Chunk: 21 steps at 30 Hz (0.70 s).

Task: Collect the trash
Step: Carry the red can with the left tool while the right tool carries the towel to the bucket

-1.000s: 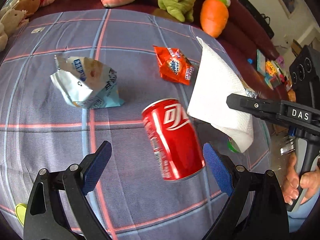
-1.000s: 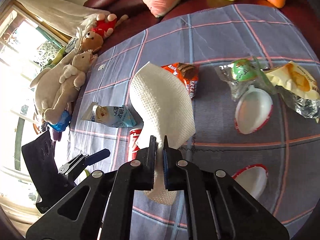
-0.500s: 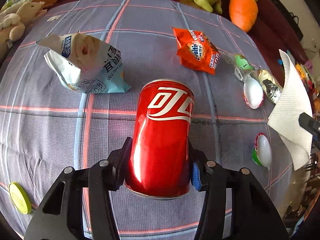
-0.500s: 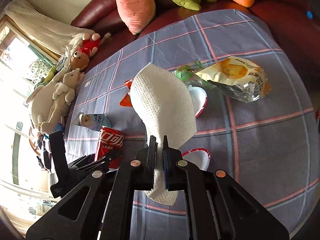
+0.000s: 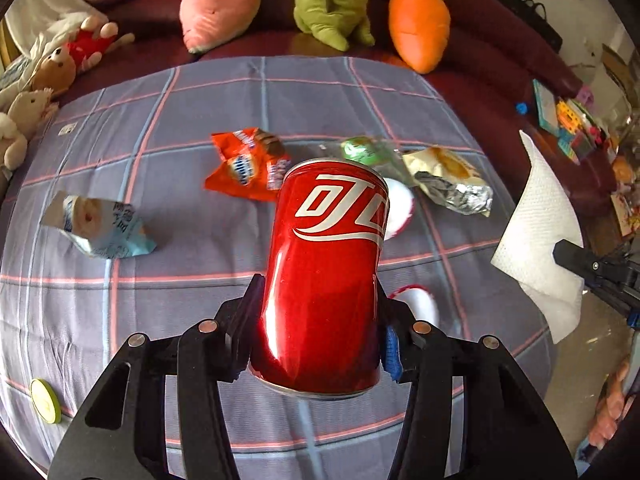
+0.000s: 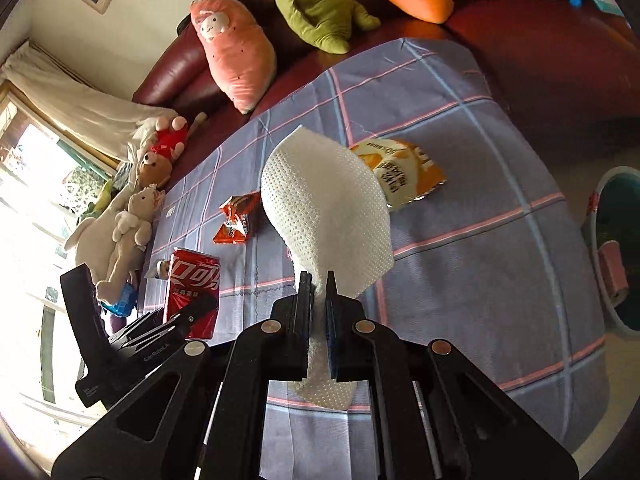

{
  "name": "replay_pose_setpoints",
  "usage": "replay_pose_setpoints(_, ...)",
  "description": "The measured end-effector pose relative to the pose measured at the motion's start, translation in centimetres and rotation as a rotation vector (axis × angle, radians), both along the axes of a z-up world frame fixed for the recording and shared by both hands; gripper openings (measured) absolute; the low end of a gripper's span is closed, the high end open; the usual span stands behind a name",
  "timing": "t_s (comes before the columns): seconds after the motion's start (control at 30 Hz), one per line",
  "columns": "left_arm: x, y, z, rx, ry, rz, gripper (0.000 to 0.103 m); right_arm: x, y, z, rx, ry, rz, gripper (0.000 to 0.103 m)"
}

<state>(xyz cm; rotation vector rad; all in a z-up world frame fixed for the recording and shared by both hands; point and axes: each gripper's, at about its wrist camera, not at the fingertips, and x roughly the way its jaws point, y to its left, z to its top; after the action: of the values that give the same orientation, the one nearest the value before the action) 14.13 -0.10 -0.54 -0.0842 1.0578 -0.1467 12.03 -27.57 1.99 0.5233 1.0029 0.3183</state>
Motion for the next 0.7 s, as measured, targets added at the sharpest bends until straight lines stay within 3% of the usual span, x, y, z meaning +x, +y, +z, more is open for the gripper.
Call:
replay_pose_setpoints(0.33, 0.5, -12.1, 1.8, -0.024, -0.036, -0.203, 0.051, -3.7, -10.8, 0.4, 0.024, -0.033, -0.188, 0.007)
replay_pose_setpoints(0.7, 0.2, -25.8, 1.4, 0.003, -0.013, -0.448, 0.051, -9.3, -24.8, -1.2, 0.04, -0.048, -0.473, 0.007)
